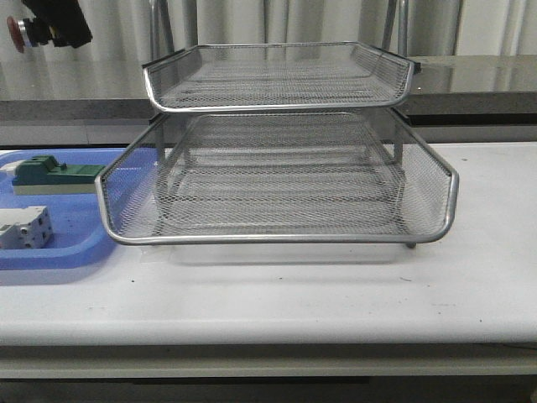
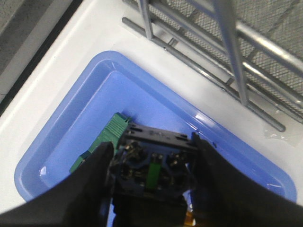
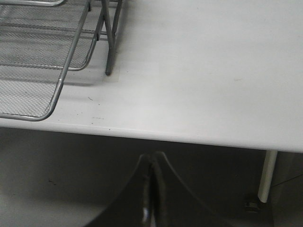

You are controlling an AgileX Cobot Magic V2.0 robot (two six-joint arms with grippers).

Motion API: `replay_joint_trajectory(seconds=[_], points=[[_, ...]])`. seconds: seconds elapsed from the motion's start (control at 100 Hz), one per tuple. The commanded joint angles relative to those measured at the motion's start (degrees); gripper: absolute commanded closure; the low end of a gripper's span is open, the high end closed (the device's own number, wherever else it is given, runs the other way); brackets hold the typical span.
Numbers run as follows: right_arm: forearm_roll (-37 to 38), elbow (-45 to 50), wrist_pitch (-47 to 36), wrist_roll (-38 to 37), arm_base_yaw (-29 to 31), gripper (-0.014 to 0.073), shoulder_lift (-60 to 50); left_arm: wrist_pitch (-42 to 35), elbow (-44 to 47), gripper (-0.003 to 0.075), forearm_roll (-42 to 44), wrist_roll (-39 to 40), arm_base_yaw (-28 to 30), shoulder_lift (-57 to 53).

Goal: Place button on rack with both arms
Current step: 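Lift the push button and carry it over the pulled-out middle tier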

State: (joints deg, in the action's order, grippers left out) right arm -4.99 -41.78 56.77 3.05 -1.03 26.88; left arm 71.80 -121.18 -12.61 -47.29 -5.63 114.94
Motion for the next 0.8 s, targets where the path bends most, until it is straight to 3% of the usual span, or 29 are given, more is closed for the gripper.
replay_joint_trajectory(seconds=[0.0,0.49,0.79], points=[[0.16,-1.85,-3.41,-0.07,0.02,0.0662,0.16,0.92,1.91,0.0740,-1.28,0.74,-1.13,-6.67],[0.16,-1.85,-3.41,-0.07,0.02,0.0662,0.16,0.82,22.87,0.0741,-2.17,1.18,-10.87,-21.97],[0.16,-1.85,-3.41,-0.07,0.02,0.0662,0.16,0.82,25.65,0.0741,-6.42,5.23,-19.89,-23.15]])
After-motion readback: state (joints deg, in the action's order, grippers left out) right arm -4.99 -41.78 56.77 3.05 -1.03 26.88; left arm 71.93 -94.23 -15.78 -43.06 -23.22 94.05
